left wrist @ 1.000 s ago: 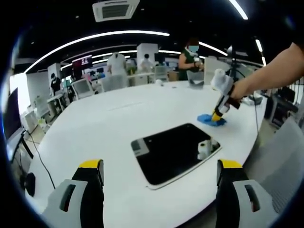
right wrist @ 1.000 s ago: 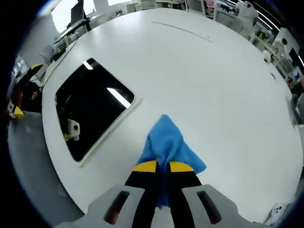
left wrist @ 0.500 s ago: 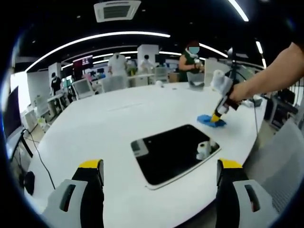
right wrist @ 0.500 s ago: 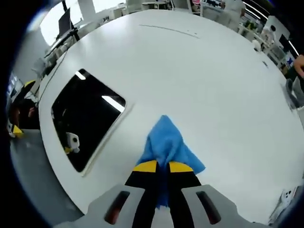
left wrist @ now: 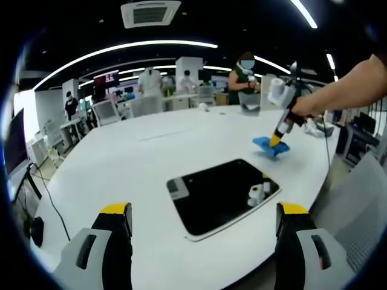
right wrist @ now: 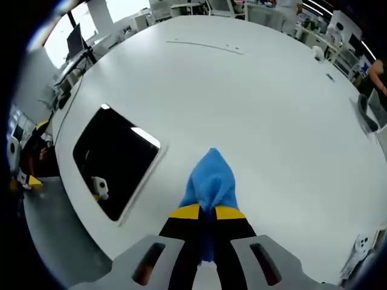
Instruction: Wipe the mirror surface with the cleaning cloth until all visible marks leave the cleaned area.
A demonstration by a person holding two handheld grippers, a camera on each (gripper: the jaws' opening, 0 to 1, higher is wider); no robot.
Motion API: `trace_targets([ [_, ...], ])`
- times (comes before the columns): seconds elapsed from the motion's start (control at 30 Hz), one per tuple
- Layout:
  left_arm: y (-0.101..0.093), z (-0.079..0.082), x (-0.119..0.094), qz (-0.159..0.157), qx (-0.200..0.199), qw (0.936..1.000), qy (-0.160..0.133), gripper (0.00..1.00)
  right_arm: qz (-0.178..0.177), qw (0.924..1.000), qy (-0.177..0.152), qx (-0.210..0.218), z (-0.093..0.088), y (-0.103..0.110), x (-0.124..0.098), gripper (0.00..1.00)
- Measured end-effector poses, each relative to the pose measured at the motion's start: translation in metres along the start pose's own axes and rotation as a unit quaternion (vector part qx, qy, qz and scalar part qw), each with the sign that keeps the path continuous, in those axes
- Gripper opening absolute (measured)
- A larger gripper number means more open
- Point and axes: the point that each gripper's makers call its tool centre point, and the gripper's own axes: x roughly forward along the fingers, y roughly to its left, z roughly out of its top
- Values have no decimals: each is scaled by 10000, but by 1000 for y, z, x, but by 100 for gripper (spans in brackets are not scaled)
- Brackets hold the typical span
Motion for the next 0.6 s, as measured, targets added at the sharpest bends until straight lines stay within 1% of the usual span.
trace_targets([
  [0.1,0,-2,0,-8,5,10000,54,99,2,10000,21,-20,-3,4,-4,1],
  [0.33,0,0,0,12,104,9999,38,99,54,10000,77,15,-1,12,-7,1],
  [0.4,-1,-1,0,-6,36,10000,29,99,88,9999,107,47,-2,14,-6,1],
  [0.43,-1,-1,-1,-18,-14,10000,20,99,111,9998,177,65,-4,17,-5,1],
  [0.5,-2,-2,-1,-43,9,10000,52,99,119,9996,266,57,-4,17,-2,1],
  [0.57,-4,1,-1,-111,-9,9999,-52,99,110,9995,285,100,-1,14,1,1],
  [0.6,-3,-1,-1,-140,-186,9997,-27,99,116,9995,280,126,0,14,2,1],
])
